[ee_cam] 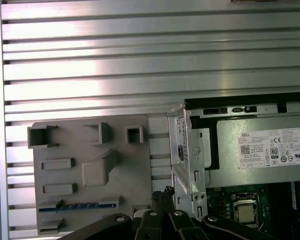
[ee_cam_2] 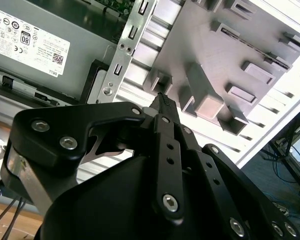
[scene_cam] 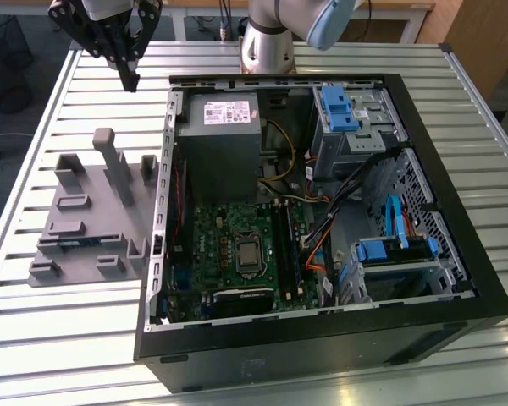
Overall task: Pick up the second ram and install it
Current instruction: 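Pick up the second ram and move it above second insertion slot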
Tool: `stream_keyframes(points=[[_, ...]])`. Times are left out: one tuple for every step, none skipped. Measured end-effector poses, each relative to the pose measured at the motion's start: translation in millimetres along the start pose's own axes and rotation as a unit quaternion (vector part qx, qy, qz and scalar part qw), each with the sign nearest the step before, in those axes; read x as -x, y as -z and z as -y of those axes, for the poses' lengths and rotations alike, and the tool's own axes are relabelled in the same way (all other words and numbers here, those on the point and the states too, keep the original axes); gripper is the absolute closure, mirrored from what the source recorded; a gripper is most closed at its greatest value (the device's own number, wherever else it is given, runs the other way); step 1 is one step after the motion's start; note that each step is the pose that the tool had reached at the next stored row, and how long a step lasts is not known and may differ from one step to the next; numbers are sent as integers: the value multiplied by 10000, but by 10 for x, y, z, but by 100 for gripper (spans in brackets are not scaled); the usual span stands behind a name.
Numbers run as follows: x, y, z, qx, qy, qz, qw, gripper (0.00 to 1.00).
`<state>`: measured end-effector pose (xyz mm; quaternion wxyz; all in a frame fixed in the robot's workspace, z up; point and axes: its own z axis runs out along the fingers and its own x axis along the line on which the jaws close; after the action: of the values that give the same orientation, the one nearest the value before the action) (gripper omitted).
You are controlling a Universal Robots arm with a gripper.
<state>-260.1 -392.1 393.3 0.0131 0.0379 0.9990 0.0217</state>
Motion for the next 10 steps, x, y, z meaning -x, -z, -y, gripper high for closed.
stream_keyframes(points=[[-5, 0, 0, 0, 0, 0, 10000, 89], [-10, 0, 1, 0, 0, 0, 10000, 89], [-15, 0, 1, 0, 0, 0, 10000, 89], [-19, 0, 1, 0, 0, 0, 10000, 89], [-24, 1, 2, 0, 0, 0, 10000, 89], [-29, 1, 2, 0, 0, 0, 10000, 89], [-33, 1, 3, 0, 0, 0, 10000, 89], [-38, 1, 3, 0, 0, 0, 10000, 89], [-42, 1, 3, 0, 0, 0, 10000, 89], [-47, 1, 4, 0, 0, 0, 10000, 89]])
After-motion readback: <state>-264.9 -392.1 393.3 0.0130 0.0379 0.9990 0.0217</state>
